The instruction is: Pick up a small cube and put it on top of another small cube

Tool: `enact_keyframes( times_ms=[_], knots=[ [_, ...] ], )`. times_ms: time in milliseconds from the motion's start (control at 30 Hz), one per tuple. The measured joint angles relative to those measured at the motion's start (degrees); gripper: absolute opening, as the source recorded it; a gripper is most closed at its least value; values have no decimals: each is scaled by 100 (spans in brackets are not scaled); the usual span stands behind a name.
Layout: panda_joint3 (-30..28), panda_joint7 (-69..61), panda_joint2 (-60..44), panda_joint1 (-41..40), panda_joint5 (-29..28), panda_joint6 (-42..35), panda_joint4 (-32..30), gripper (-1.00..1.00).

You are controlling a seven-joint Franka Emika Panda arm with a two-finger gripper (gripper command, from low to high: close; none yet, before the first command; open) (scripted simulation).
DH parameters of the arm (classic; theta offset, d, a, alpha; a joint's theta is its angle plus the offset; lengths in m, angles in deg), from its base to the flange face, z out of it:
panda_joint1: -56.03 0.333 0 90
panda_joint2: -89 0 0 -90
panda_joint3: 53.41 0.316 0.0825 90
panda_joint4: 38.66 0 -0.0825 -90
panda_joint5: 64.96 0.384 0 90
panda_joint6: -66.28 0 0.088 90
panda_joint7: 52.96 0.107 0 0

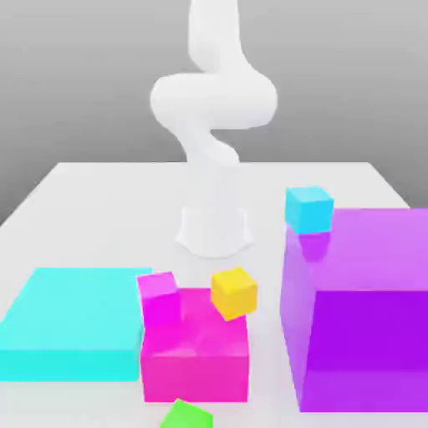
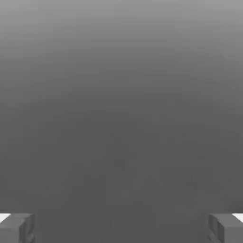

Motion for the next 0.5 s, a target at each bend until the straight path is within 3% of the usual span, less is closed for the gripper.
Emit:
enact_keyframes(
  times_ms=[500],
  knots=[
    [307,1286,-3154,-524,-366,946,-25,0]
  ],
)
